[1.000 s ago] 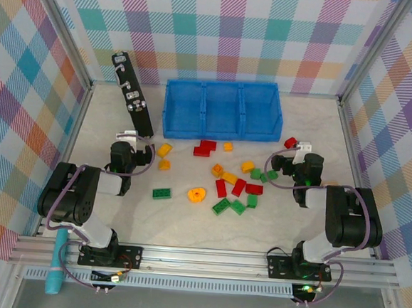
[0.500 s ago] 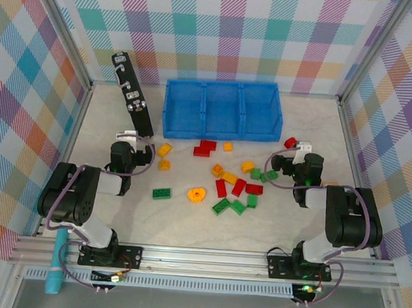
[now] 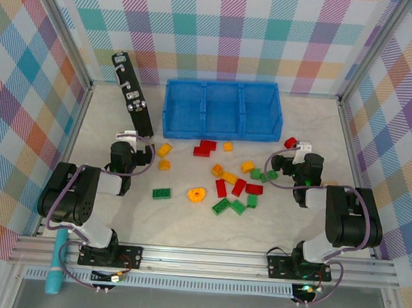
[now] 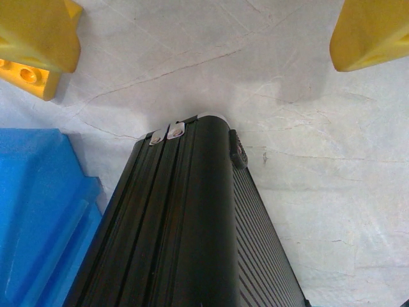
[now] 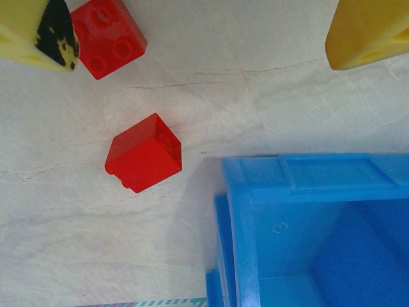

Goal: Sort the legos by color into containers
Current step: Pick up the lego from the top-right of the table.

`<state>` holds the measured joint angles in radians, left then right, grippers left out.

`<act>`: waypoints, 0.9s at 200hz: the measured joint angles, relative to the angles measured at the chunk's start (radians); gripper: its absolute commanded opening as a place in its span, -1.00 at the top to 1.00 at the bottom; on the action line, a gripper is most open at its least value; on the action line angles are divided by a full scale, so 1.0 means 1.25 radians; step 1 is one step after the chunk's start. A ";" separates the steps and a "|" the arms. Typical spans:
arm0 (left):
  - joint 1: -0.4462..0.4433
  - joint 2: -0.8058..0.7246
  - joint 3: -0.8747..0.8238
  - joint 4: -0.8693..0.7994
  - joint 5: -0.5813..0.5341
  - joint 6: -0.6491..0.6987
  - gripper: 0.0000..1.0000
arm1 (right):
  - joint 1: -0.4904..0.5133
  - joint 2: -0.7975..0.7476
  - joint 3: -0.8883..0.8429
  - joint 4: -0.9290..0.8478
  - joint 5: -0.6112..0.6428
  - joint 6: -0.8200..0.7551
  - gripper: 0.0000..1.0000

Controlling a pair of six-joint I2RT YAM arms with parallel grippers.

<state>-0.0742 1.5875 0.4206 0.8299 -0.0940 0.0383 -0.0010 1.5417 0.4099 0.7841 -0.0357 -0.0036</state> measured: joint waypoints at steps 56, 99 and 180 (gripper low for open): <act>0.000 -0.004 0.001 -0.009 0.000 0.000 -1.00 | 0.000 -0.039 0.026 -0.100 0.027 0.015 -0.98; 0.000 -0.168 0.214 -0.375 -0.033 -0.028 -1.00 | 0.000 -0.172 0.329 -0.490 0.066 0.046 -0.97; -0.013 -0.279 0.736 -0.931 0.126 -0.059 -1.00 | -0.030 0.026 0.792 -0.985 0.060 0.254 -0.92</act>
<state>-0.0902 1.2385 1.3403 -0.3344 0.0635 -0.0357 -0.0387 1.5745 1.3994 -0.4465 0.0395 0.3138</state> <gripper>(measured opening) 0.997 0.969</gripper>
